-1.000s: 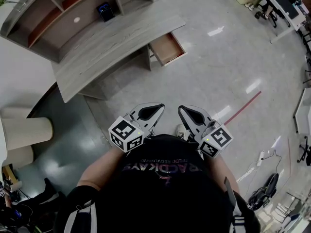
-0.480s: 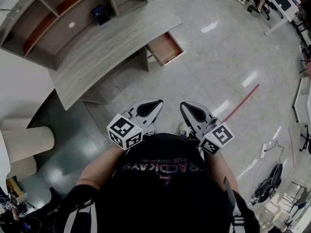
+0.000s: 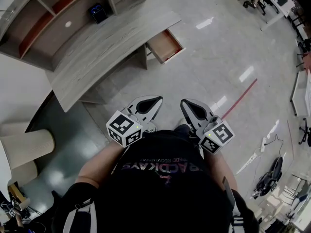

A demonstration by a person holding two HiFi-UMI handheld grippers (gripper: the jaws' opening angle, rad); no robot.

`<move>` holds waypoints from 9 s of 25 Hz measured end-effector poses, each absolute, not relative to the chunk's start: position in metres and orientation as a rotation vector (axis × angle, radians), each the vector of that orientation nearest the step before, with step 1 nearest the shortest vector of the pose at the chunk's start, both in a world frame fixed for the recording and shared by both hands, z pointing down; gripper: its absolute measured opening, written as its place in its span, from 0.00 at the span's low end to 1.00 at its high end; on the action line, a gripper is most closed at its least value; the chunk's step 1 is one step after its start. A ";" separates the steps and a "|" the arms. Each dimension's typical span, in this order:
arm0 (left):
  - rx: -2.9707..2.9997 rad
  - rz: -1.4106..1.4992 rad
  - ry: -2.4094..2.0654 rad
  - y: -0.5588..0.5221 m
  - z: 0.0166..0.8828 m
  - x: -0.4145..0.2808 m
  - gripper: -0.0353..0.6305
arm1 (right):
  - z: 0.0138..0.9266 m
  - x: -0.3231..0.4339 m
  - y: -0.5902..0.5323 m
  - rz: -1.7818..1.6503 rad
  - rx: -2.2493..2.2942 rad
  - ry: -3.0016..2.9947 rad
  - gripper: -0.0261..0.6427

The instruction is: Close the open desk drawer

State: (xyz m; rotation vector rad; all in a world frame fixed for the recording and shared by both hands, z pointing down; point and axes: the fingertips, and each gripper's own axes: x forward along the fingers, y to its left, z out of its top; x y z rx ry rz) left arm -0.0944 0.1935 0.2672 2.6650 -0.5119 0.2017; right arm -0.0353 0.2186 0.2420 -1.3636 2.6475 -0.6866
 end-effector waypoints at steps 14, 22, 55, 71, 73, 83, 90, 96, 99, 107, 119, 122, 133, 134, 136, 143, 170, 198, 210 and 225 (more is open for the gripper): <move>2.661 0.226 -0.674 0.166 0.279 -0.079 0.07 | 0.250 0.000 0.179 -0.681 -1.244 2.719 0.06; 2.580 0.178 -0.865 0.127 0.284 -0.063 0.07 | 0.256 0.030 0.127 -0.696 -1.116 2.814 0.06; 2.372 0.316 -1.309 0.041 0.368 -0.002 0.07 | 0.364 0.108 -0.013 -0.959 -0.877 2.961 0.06; 2.367 0.460 -1.278 0.033 0.473 -0.042 0.07 | 0.467 0.107 -0.024 -0.986 -1.221 2.957 0.06; 2.371 0.472 -1.276 0.032 0.481 -0.043 0.07 | 0.478 0.114 -0.025 -0.986 -1.275 2.953 0.06; 2.335 0.530 -1.289 0.029 0.532 -0.051 0.07 | 0.535 0.137 -0.040 -0.999 -1.413 2.968 0.07; 2.292 0.595 -1.311 0.022 0.576 -0.046 0.23 | 0.589 0.141 -0.056 -0.924 -1.365 3.193 0.25; 2.299 0.630 -1.291 0.007 0.592 -0.034 0.26 | 0.622 0.138 -0.070 -0.810 -1.283 3.417 0.32; 2.309 0.626 -1.284 -0.002 0.595 -0.028 0.26 | 0.632 0.132 -0.074 -0.745 -1.209 3.515 0.35; 2.305 0.609 -1.308 -0.012 0.597 -0.031 0.26 | 0.632 0.113 -0.095 -0.620 -1.049 3.610 0.35; 2.286 0.586 -1.334 -0.018 0.600 -0.032 0.28 | 0.631 0.109 -0.090 -0.598 -1.015 3.615 0.27; 2.279 0.600 -1.340 -0.016 0.599 -0.033 0.27 | 0.630 0.108 -0.089 -0.609 -1.028 3.614 0.26; 2.259 0.511 -1.413 -0.024 0.569 -0.041 0.25 | 0.601 0.106 -0.090 -0.630 -1.068 3.524 0.25; 2.260 0.506 -1.419 -0.024 0.566 -0.041 0.25 | 0.599 0.107 -0.089 -0.634 -1.077 3.519 0.25; 2.260 0.495 -1.435 -0.025 0.561 -0.042 0.25 | 0.593 0.106 -0.090 -0.632 -1.088 3.503 0.25; 2.241 0.480 -1.484 -0.049 0.556 -0.051 0.25 | 0.588 0.100 -0.113 -0.615 -1.130 3.456 0.24; 2.165 0.431 -1.629 -0.143 0.548 -0.101 0.25 | 0.579 0.051 -0.210 -0.701 -1.273 3.303 0.25; 1.898 0.260 -1.755 -0.167 0.546 -0.106 0.24 | 0.575 0.046 -0.242 -0.868 -1.619 3.092 0.25; 1.987 0.302 -1.488 -0.084 0.538 -0.072 0.07 | 0.548 0.062 -0.146 -1.274 -1.393 2.812 0.07; 2.361 0.251 -0.929 0.007 0.385 -0.023 0.07 | 0.394 0.046 -0.052 -1.193 -1.184 2.725 0.06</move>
